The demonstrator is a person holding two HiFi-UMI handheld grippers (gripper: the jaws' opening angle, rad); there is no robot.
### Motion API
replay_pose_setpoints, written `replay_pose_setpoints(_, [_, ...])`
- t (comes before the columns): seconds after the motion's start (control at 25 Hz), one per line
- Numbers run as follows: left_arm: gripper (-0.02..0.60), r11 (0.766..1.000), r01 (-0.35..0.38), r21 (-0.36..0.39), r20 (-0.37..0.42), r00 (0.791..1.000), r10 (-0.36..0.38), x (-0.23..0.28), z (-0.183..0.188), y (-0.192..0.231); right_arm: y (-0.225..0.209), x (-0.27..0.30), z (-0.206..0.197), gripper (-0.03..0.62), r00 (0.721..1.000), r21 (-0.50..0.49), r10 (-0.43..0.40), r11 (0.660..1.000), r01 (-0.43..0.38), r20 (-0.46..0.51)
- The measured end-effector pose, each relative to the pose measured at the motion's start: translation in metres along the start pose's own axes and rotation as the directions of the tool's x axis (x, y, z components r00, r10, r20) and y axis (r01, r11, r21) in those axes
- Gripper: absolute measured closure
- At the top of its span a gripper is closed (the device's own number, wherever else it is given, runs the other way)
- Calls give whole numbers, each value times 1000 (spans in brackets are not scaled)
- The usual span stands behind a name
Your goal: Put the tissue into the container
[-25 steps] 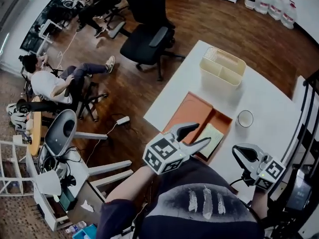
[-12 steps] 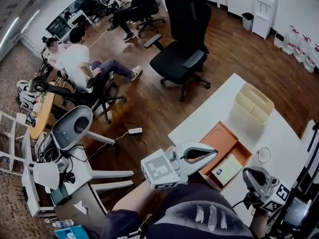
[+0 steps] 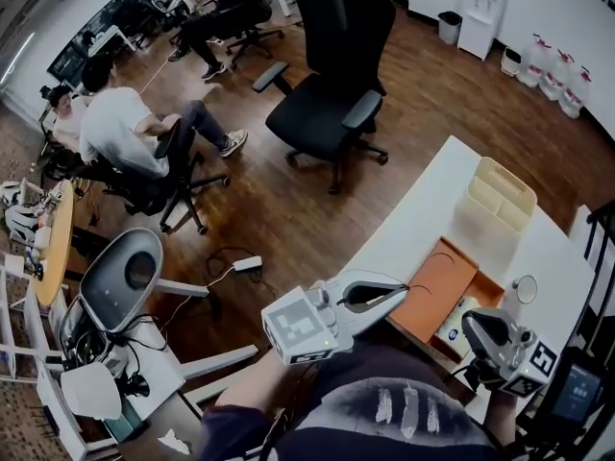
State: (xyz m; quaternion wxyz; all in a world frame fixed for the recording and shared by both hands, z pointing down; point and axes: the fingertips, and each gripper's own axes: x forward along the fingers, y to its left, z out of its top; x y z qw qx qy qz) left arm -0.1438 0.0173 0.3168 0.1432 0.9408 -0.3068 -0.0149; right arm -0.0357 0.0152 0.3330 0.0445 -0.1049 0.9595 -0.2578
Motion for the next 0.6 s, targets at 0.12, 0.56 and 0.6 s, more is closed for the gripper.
replay_pose_setpoints(0.12, [568, 999, 47, 20, -6, 999, -47, -13, 1, 14, 6, 20, -5, 591, 1000, -38, -2, 999, 3, 21])
replay_pose_setpoints(0.56, [568, 995, 68, 68, 2, 998, -69, -45, 30, 19, 26, 50, 3, 589, 997, -69, -45, 996, 49, 64])
replay_pose_setpoints(0.6, [568, 996, 64, 69, 7, 998, -65, -47, 33, 19, 28, 51, 4, 589, 997, -71, -43, 996, 48, 71])
